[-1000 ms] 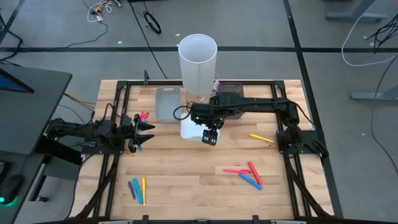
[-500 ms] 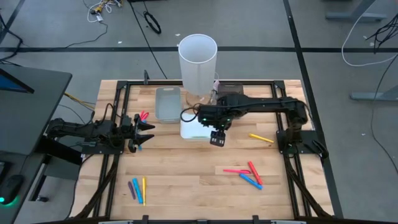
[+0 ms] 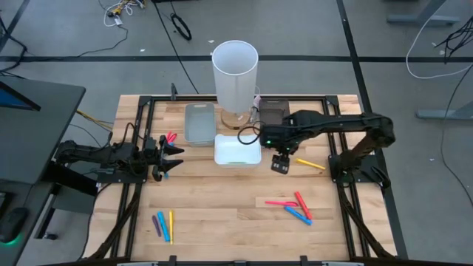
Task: Pick & Place Markers
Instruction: Put the top right yellow marker pen into the black bin
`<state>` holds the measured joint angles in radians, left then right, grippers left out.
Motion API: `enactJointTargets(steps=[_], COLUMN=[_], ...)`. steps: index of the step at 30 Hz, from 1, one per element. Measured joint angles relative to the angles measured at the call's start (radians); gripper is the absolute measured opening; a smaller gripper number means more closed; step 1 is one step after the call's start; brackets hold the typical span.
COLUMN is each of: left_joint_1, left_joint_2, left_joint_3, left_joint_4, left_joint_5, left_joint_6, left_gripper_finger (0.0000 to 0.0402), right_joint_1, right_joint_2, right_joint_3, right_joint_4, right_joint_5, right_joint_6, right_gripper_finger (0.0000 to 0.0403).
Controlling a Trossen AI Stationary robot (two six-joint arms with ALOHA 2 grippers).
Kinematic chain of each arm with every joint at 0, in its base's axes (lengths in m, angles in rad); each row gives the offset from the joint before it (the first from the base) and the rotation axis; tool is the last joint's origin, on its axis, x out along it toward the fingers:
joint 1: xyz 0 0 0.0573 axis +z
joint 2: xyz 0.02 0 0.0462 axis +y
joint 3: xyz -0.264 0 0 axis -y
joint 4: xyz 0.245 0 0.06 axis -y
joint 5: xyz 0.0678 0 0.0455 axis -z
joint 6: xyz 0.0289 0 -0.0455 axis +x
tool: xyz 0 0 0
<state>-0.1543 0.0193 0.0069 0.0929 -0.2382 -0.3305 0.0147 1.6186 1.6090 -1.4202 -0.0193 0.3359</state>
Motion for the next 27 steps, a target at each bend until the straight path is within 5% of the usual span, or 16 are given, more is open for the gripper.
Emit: enactJointTargets(steps=[27], left_joint_1=[0.0], left_joint_2=[0.0], left_joint_3=[0.0], left_joint_4=[0.0], left_joint_5=[0.0], left_joint_6=[0.0], left_gripper_finger=[0.0234], right_joint_1=[-0.101], right_joint_2=[-0.397], right_joint_3=[-0.512], right_joint_4=[-0.032], right_joint_5=[-0.034], right_joint_6=[0.035], right_gripper_finger=[0.0249])
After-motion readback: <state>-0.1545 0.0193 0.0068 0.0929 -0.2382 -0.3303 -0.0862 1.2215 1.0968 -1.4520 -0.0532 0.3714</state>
